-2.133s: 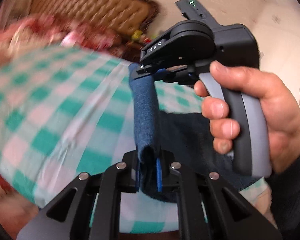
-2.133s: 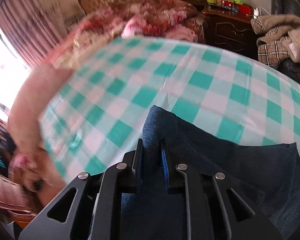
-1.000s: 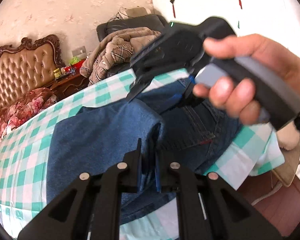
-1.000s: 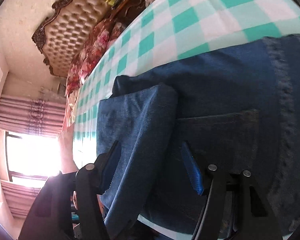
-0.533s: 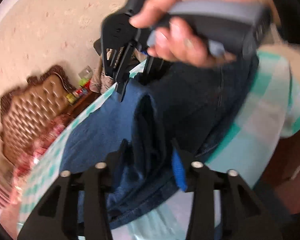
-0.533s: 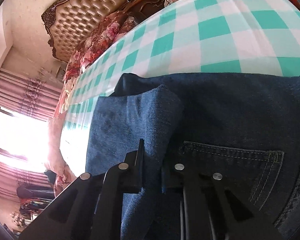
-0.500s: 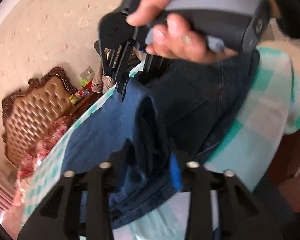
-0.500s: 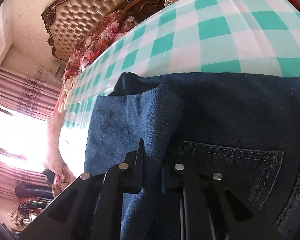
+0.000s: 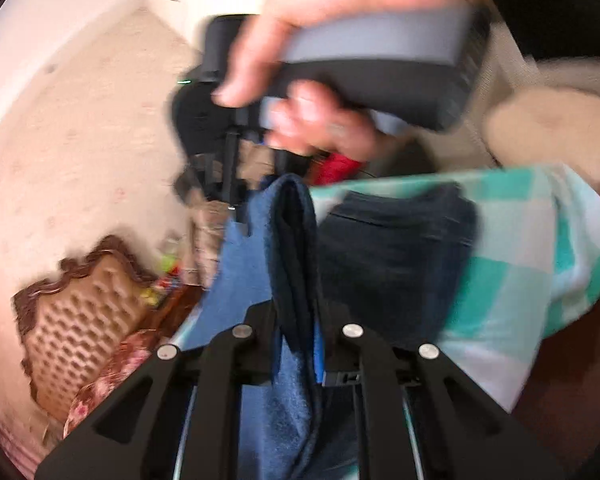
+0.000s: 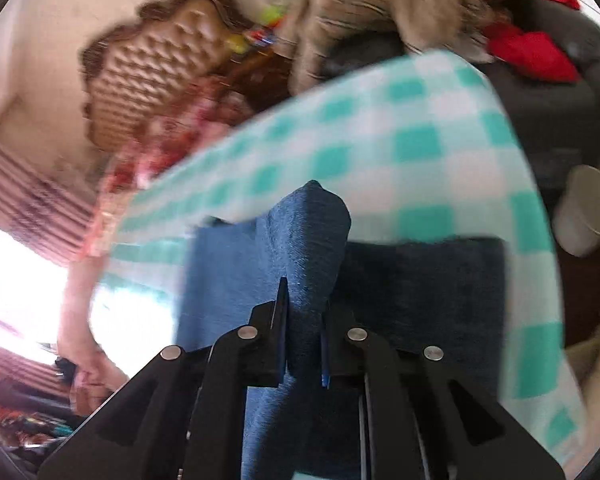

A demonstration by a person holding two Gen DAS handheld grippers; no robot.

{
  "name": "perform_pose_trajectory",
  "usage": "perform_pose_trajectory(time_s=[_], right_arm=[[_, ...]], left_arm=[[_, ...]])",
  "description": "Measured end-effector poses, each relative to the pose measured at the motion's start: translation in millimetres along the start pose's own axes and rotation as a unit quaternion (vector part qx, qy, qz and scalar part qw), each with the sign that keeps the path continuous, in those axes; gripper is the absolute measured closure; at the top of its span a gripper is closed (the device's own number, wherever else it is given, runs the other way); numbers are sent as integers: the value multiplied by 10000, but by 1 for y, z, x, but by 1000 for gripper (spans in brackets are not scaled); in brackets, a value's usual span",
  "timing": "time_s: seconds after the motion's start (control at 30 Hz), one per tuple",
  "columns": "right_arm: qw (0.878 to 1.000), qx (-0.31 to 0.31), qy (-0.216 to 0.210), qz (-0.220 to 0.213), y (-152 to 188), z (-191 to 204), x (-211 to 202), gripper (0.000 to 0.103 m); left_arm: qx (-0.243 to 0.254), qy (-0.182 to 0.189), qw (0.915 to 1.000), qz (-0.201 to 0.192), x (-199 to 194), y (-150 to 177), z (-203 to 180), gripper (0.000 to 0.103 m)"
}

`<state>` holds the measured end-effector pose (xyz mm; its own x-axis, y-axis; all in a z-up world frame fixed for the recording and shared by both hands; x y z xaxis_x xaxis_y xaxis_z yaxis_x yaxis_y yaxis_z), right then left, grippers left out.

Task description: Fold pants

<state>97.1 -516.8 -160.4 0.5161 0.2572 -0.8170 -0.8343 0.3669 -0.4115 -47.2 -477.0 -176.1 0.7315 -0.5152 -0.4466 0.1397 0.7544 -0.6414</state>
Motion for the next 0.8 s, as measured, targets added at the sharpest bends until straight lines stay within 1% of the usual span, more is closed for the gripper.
perform_pose_trajectory(time_s=[0.03, 0.07, 0.1, 0.13, 0.2, 0.23, 0.27, 0.3, 0.33, 0.4, 0.47, 0.53, 0.63, 0.73, 0.8], right_arm=[[9999, 16, 105, 120, 7, -12, 12, 90], [9995, -7, 233, 215, 14, -22, 22, 90], [9989, -70, 365, 287, 20, -30, 32, 88], [9983, -138, 466, 330, 25, -36, 40, 88], [9987, -190, 378, 272, 26, -37, 42, 84], [9989, -195, 321, 274, 25, -36, 41, 84], [9990, -225, 314, 228, 23, -37, 40, 85], [9988, -292, 352, 198, 21, -36, 40, 90], [9983, -388, 379, 202, 21, -34, 38, 92], [9980, -541, 318, 40, 17, -26, 24, 93], [9983, -524, 220, -153, 9, -19, 2, 93], [9978, -518, 188, -364, 2, -20, -19, 93], [9970, -511, 389, -437, 1, -34, -29, 93], [9976, -329, 531, -289, 9, -58, -20, 93], [9974, -299, 609, -225, 15, -72, -9, 93]], left_arm=[[92, 289, 9993, 233, 14, 6, -18, 86], [176, 448, 9982, 369, 21, 11, -29, 81], [245, 525, 9974, 431, 25, 14, -37, 79], [318, 482, 9974, 428, 26, 17, -41, 78], [385, 406, 9977, 393, 25, 18, -41, 75], [383, 330, 9980, 381, 25, 16, -38, 69], [398, 303, 9980, 375, 27, 15, -37, 72], [457, 306, 9977, 388, 30, 15, -37, 82], [582, 244, 9973, 382, 34, 15, -37, 92], [613, 116, 9976, 298, 28, 8, -33, 92], [655, 19, 9977, 163, 23, -7, -29, 92], [719, -66, 9974, -12, 15, -20, -26, 92], [731, 62, 9973, -95, 19, -28, -32, 93], [755, 286, 9967, -83, 28, -30, -44, 93], [716, 492, 9962, 24, 36, -26, -56, 92]])
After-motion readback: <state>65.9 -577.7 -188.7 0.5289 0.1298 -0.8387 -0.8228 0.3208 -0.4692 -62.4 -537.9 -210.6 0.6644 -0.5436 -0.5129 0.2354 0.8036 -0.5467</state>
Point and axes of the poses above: each gripper's, at about its wrist camera, not at the fingertips, and x roughly the way its jaws point, z to its left, y to its underside, the point moved 10 cm from there along x, roughly the way its jaws point, and after that the axes turned 7 degrees about y, right-handed, at the moved point
